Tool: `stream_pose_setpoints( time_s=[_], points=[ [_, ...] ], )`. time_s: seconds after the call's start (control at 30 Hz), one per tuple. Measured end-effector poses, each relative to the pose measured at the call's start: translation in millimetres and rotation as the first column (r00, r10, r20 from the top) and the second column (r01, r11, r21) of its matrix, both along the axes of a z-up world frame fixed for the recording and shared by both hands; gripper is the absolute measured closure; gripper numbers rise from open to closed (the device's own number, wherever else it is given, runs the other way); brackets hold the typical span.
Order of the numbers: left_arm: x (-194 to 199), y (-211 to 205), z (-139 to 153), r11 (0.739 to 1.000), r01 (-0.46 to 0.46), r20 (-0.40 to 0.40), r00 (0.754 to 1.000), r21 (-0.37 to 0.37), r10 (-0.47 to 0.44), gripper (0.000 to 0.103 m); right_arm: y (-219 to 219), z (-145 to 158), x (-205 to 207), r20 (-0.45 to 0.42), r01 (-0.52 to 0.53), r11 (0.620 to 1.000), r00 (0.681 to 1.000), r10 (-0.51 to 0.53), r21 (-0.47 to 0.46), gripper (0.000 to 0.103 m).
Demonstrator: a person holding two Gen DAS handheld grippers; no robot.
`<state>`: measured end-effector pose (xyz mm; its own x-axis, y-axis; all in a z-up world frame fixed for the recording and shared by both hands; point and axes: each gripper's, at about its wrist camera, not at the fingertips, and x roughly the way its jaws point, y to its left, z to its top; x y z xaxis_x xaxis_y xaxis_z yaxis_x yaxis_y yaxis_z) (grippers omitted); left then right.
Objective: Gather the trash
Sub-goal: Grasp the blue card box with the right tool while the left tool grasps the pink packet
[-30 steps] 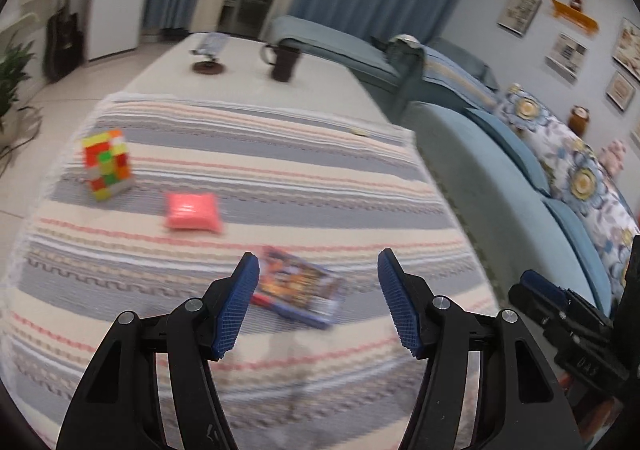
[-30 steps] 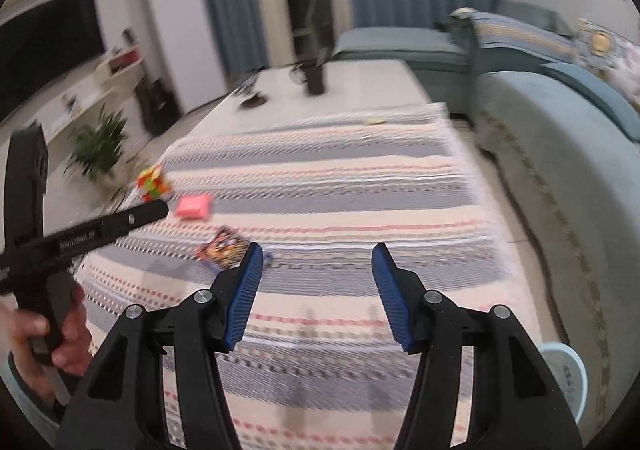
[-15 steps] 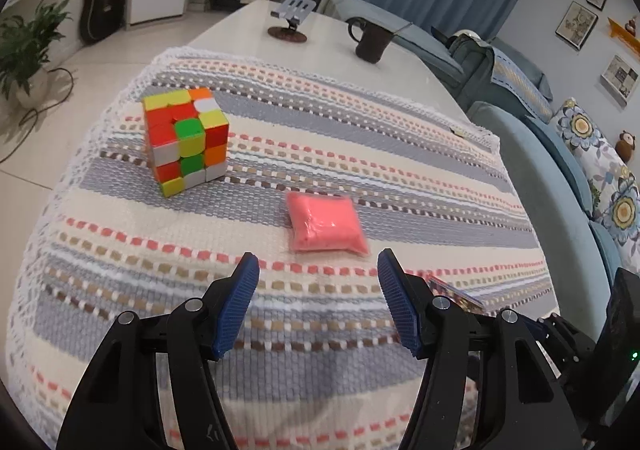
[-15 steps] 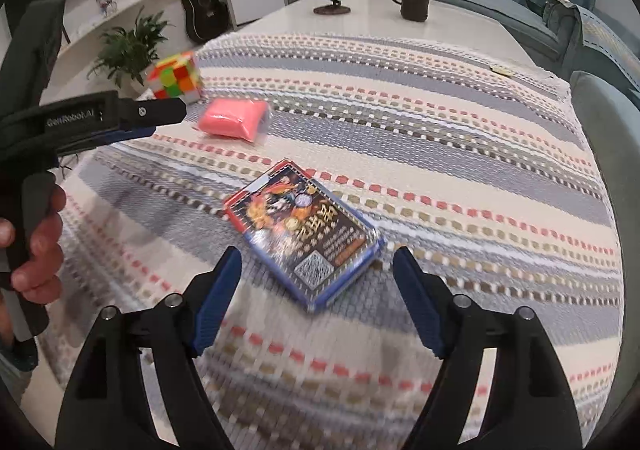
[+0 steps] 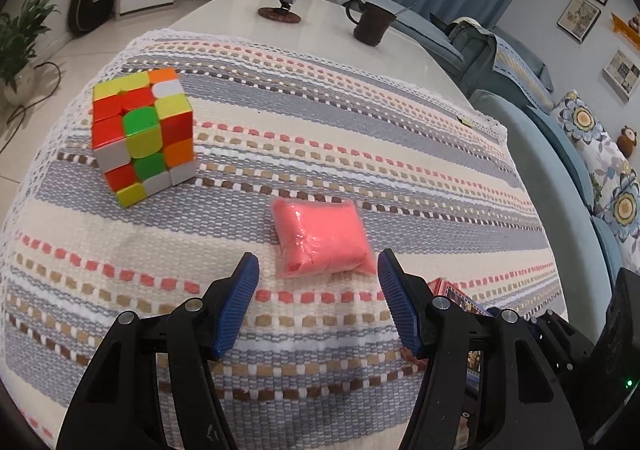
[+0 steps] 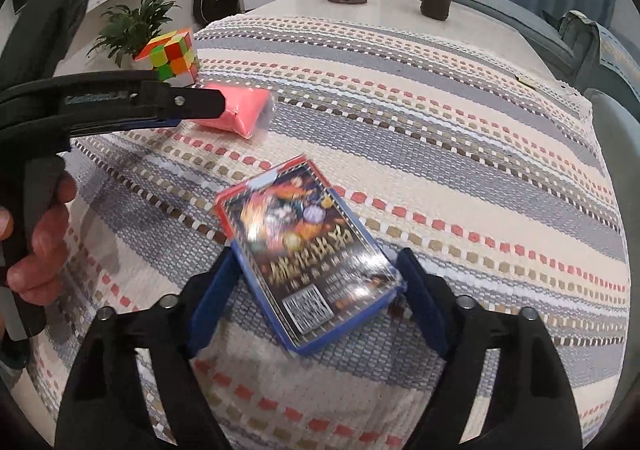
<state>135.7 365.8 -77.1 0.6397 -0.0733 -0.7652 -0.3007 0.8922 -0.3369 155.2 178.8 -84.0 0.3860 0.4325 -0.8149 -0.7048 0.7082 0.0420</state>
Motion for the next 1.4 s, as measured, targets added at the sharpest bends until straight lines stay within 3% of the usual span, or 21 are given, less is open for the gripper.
stream_pose_setpoints(
  time_s=[0.13,0.27,0.4,0.6,0.77,0.83,0.9,1.0,1.23,1.3,1.33,1.4],
  points=[
    [0,-12,-1,0.999,0.040,0.007,0.999,-0.012,-0.040,0.044,-19,2,3,-0.024,0.065,0.998,0.998,-0.065,0.020,0.038],
    [-1,-40,-1,0.988,0.150,0.014,0.989,-0.024,-0.150,0.044,-51,2,9,-0.046,0.213,0.977,0.976,-0.213,0.009,0.039],
    [-9,-64,5,0.970,0.241,0.013,0.970,0.026,-0.241,0.044,-81,0,11,-0.047,0.308,0.951,0.951,-0.307,0.009,0.039],
    [-10,-35,21,0.989,0.098,0.016,0.995,0.114,-0.101,0.027,-88,-1,7,-0.043,0.291,0.956,0.956,-0.289,0.034,0.038],
    [23,-29,6,0.985,0.115,-0.082,0.991,0.132,-0.105,0.026,-89,-1,9,-0.062,0.283,0.957,0.958,-0.280,0.058,0.037],
    [36,-34,-7,0.977,0.123,-0.144,0.985,0.173,-0.099,0.033,-93,0,12,-0.082,0.284,0.955,0.957,-0.277,0.085,0.034],
    [41,-41,-10,0.961,0.119,-0.155,0.984,0.248,-0.082,0.039,-96,1,14,-0.091,0.286,0.953,0.956,-0.278,0.099,0.032],
    [42,-48,-8,0.937,0.127,-0.174,0.982,0.326,-0.072,0.066,-98,4,17,-0.085,0.282,0.953,0.958,-0.274,0.110,0.026],
    [14,-51,3,0.963,0.120,-0.108,0.989,0.241,-0.096,0.067,-79,1,24,-0.102,0.245,0.966,0.966,-0.237,0.077,0.025],
    [4,-58,7,0.966,0.121,-0.086,0.991,0.227,-0.103,0.067,-70,0,21,-0.065,0.238,0.971,0.970,-0.236,0.029,0.032],
    [0,-62,10,0.967,0.124,-0.077,0.991,0.225,-0.109,0.067,-67,-1,20,-0.044,0.235,0.972,0.971,-0.235,0.004,0.041],
    [-9,-72,17,0.966,0.130,-0.062,0.991,0.223,-0.119,0.067,-64,1,15,-0.027,0.222,0.975,0.975,-0.222,-0.008,0.044]
  ],
)
